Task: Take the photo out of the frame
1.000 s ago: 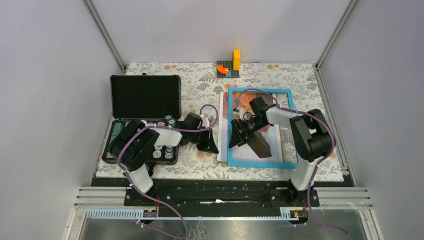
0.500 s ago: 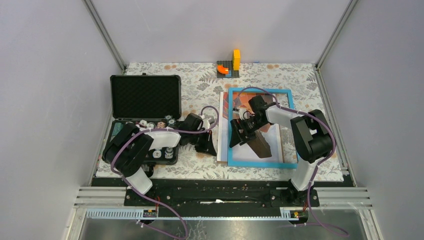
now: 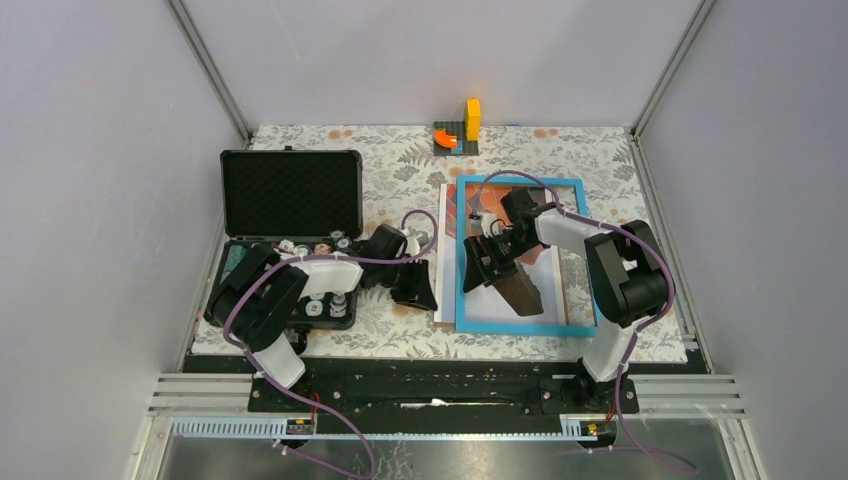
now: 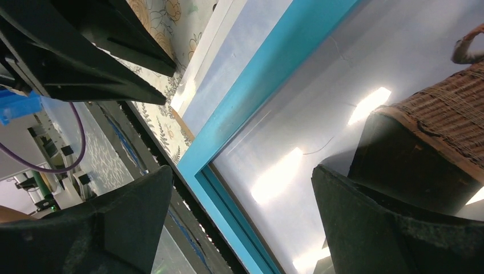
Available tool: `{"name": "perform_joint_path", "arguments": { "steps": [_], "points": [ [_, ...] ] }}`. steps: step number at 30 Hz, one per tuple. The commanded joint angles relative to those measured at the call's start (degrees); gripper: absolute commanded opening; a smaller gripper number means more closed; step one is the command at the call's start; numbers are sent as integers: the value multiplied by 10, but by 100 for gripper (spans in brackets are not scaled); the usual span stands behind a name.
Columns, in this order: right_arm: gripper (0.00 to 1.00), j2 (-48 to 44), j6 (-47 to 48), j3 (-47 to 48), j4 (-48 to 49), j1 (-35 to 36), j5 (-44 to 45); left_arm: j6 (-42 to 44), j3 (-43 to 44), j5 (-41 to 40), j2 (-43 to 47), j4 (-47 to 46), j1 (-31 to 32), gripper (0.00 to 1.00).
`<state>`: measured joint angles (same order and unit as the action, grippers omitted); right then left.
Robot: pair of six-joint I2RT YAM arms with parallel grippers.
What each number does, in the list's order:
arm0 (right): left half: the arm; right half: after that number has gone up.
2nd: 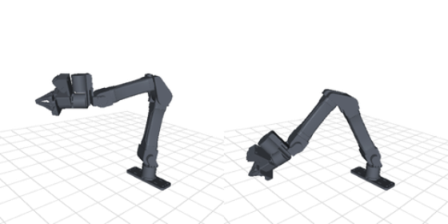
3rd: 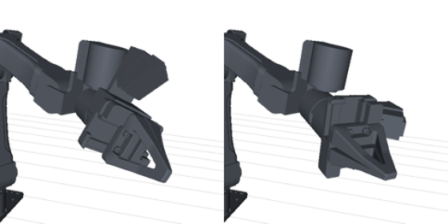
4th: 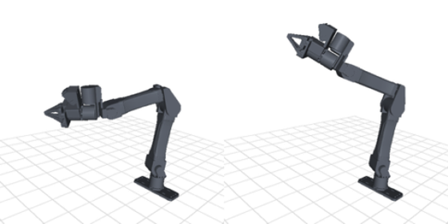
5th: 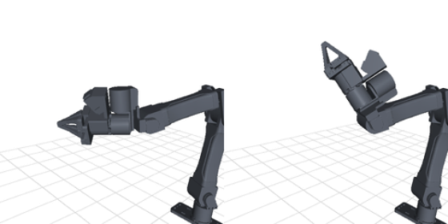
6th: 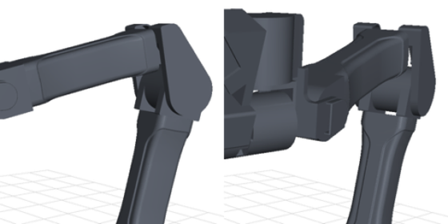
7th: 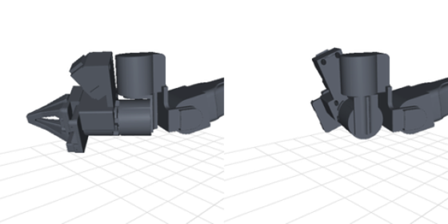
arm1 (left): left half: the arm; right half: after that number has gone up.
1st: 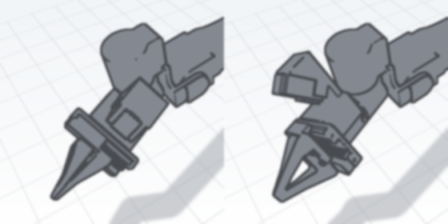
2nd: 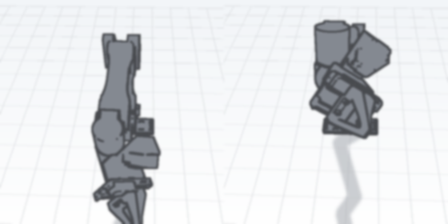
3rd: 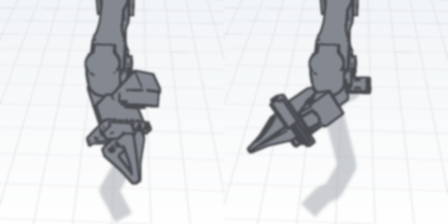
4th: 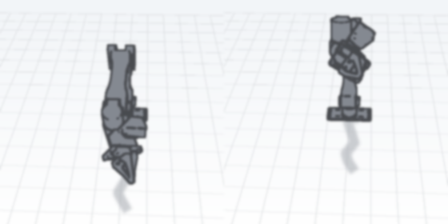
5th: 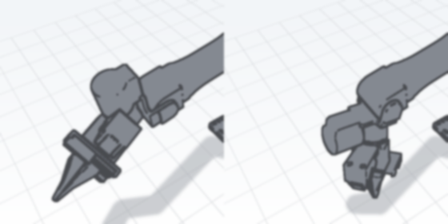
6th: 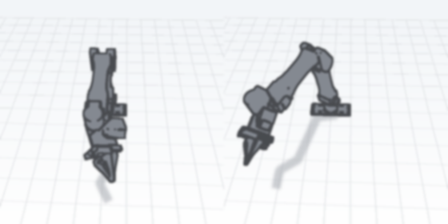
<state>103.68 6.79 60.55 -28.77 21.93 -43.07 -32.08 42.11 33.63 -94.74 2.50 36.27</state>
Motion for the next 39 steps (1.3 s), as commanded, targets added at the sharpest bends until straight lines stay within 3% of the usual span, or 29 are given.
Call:
{"name": "perform_joint_path", "arguments": {
  "steps": [1,10,12,18,25,29,31,39],
  "points": [
    [100,32,16,-23,14,-3,30,-21,-2,15,-28,-54,-3,38],
    [100,47,11,-25,20,-3,19,-81,-34,88,-53,-165,1,36],
    [100,48,11,-25,19,-3,19,-94,-42,106,-42,-195,1,32],
    [100,51,11,-25,20,-3,18,-91,-47,107,-11,-189,1,6],
    [100,50,10,-25,20,-3,19,-81,-30,105,-8,-170,1,0],
    [100,51,10,-23,19,-3,19,-77,-24,95,-13,-156,2,0],
    [99,53,9,-22,19,-3,18,-79,-23,95,-22,-158,2,14],
    [100,49,10,-25,19,-3,19,-81,-11,100,-52,-162,2,17]
  ]
}}
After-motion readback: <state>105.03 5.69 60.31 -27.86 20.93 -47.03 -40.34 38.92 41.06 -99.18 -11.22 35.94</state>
